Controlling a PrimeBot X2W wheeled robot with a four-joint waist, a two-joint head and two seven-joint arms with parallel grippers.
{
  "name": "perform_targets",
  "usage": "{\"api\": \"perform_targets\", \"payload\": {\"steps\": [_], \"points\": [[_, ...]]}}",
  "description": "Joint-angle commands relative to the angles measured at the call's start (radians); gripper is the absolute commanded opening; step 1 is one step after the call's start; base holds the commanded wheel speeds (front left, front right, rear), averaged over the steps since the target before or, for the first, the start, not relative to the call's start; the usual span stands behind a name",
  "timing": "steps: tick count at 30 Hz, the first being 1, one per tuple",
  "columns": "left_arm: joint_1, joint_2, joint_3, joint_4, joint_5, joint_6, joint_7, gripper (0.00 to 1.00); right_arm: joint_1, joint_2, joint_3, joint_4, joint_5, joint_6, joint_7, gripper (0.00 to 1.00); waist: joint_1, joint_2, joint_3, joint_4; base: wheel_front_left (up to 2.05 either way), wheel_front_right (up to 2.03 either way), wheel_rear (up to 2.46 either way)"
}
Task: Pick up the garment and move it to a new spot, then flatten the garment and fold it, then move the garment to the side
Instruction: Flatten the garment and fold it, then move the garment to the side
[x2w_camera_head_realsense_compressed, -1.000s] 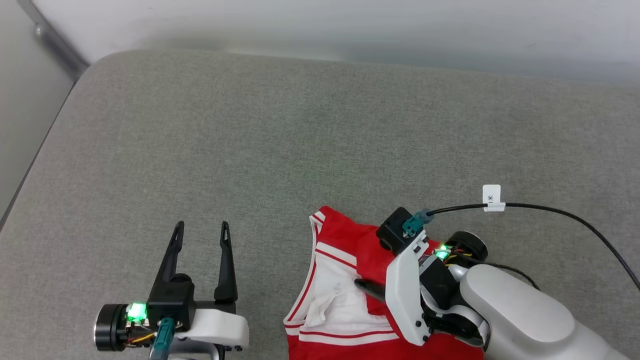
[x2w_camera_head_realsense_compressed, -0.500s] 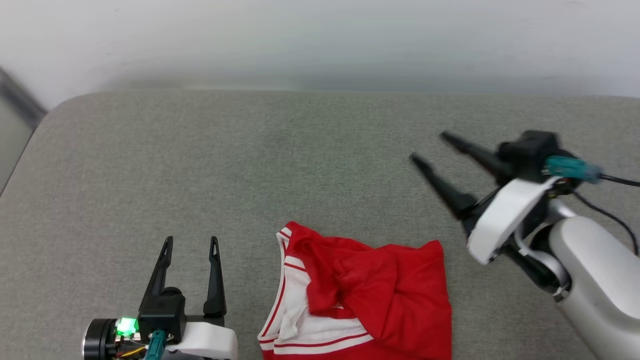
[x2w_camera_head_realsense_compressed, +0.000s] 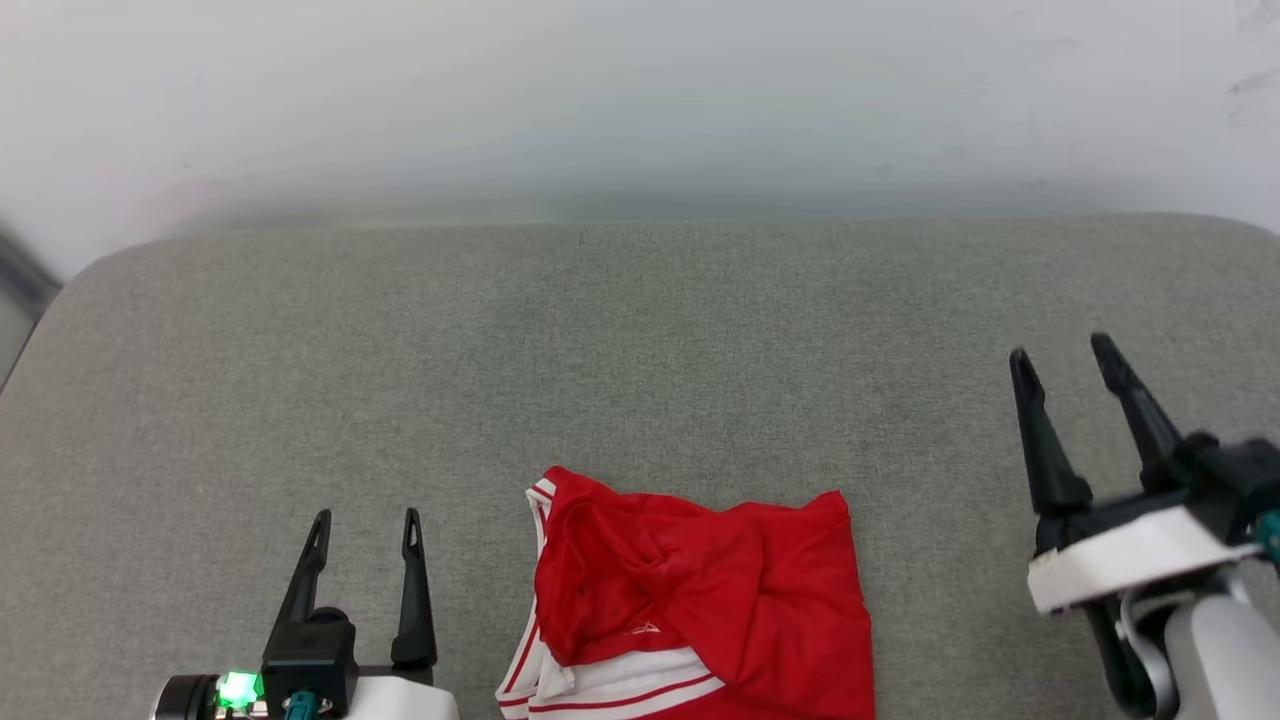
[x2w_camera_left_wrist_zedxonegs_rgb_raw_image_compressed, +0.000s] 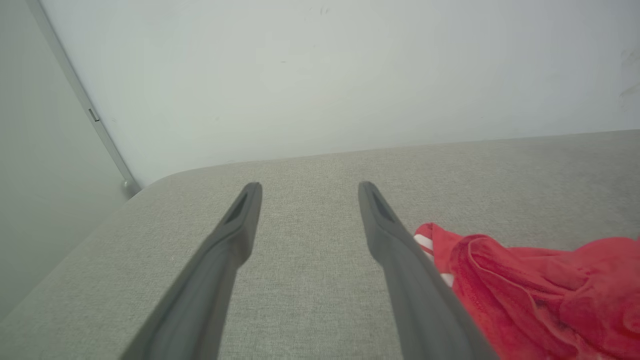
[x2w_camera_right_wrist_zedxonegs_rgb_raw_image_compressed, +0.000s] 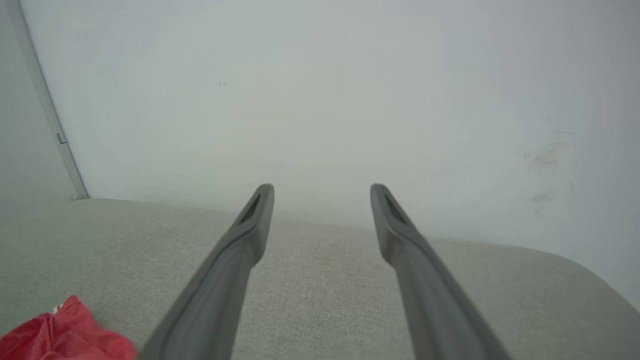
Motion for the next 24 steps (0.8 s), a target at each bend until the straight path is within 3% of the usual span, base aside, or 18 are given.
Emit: {"api": "perform_targets", "payload": {"steps": [1,11,24], "points": [[0.012,0.003,0.003,-0.004,-0.005,-0.001,-0.002,1.0,0.05,0.032,-0.026,-0.022,-0.021,0.0,-0.007,1.0,0.0,0.0,-0.007,-0.004,0.0,0.0,0.0],[0.037,0.0,0.015,-0.006,-0.004,-0.011,-0.002,1.0,0.256,0.157,-0.104,-0.114,-0.077,0.0,-0.008,1.0,0.0,0.0,-0.026,-0.011,0.0,0.0,0.0],[0.032,-0.001,0.017,-0.007,0.004,-0.022,-0.002,1.0,0.274,0.192,-0.142,-0.148,-0.092,0.0,-0.008,1.0,0.0,0.0,-0.023,-0.003,0.0,0.0,0.0]]}}
